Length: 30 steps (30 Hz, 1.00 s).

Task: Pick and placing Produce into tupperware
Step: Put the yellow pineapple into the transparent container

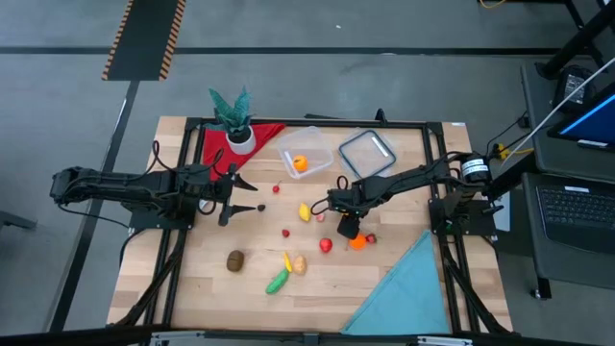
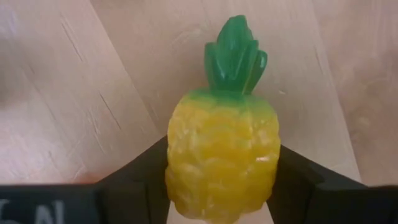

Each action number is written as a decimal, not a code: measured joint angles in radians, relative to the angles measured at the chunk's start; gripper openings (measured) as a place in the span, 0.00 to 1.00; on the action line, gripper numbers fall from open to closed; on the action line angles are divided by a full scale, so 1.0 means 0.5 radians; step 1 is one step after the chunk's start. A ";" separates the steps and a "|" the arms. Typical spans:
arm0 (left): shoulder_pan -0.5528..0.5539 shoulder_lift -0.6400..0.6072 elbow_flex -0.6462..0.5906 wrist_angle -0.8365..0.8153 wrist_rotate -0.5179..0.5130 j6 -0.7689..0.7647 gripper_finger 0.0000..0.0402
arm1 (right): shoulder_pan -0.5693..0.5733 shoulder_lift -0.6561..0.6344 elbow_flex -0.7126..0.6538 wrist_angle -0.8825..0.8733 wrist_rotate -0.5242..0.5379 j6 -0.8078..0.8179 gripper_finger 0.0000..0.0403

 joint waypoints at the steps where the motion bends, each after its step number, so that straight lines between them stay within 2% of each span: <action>1: 0.000 0.000 0.000 0.000 0.000 0.000 0.67 | 0.000 0.000 0.000 -0.001 0.000 0.001 0.48; 15: 0.000 0.001 0.000 0.000 0.000 -0.002 0.67 | -0.057 -0.077 -0.009 -0.033 0.002 -0.060 0.47; 23: 0.000 0.000 0.000 -0.004 -0.001 -0.003 0.67 | -0.224 -0.346 -0.008 -0.057 0.006 -0.277 0.47; 30: 0.000 0.000 0.000 -0.014 0.000 -0.004 0.67 | -0.384 -0.705 -0.095 0.049 0.005 -0.466 0.47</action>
